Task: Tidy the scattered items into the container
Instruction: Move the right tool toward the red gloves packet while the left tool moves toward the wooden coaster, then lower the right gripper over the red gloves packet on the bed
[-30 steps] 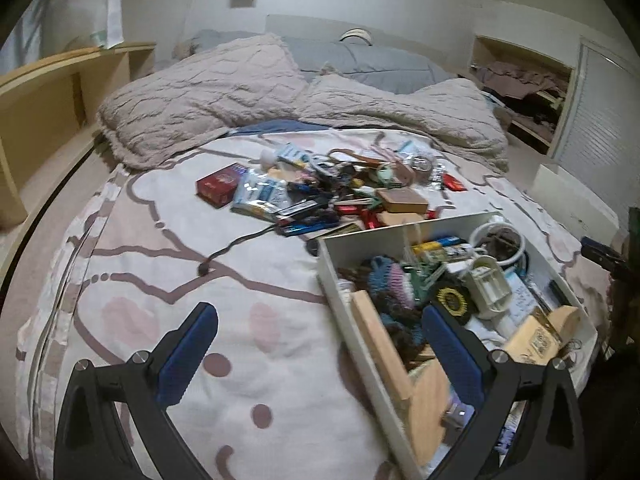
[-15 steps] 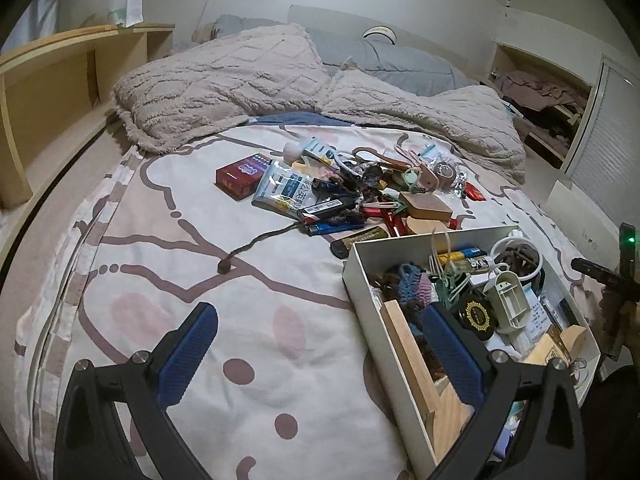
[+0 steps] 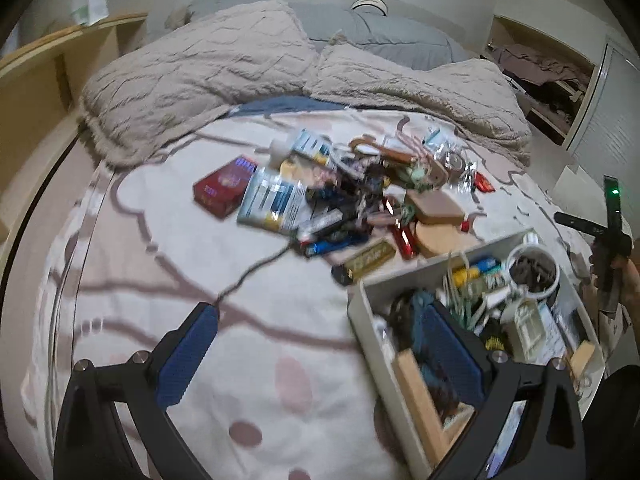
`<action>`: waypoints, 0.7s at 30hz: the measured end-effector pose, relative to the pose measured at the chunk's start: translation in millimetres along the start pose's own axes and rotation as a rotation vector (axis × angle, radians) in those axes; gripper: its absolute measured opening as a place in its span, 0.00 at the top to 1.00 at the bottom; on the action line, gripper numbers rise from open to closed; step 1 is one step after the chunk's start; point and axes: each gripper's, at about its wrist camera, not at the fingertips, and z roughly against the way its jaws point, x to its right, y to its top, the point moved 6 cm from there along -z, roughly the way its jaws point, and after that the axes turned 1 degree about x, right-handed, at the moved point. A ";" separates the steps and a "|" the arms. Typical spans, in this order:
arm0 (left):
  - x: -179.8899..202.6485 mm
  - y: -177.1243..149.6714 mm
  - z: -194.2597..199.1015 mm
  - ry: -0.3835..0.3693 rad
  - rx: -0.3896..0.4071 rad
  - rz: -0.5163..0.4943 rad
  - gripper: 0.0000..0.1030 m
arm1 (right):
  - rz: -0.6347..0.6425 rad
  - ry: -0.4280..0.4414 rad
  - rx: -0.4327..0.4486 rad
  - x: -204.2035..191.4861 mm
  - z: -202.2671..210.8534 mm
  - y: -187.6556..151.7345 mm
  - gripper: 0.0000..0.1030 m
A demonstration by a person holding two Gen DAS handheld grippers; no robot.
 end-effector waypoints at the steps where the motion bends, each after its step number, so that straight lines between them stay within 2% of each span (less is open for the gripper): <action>1: -0.3 7.7 -2.6 0.001 0.002 -0.002 0.00 | -0.004 0.002 -0.004 -0.7 -4.4 4.2 0.00; 10: -11.4 61.9 -20.1 0.062 -0.003 0.003 0.00 | 0.025 -0.018 -0.041 -5.8 -36.4 38.7 0.00; 17: -1.4 78.9 -34.5 0.096 -0.027 0.002 0.00 | 0.070 -0.043 -0.050 -15.0 -52.9 63.1 0.00; 21: 12.3 85.1 -52.0 0.079 -0.047 0.004 0.00 | 0.094 -0.061 -0.079 -21.4 -69.3 68.8 0.00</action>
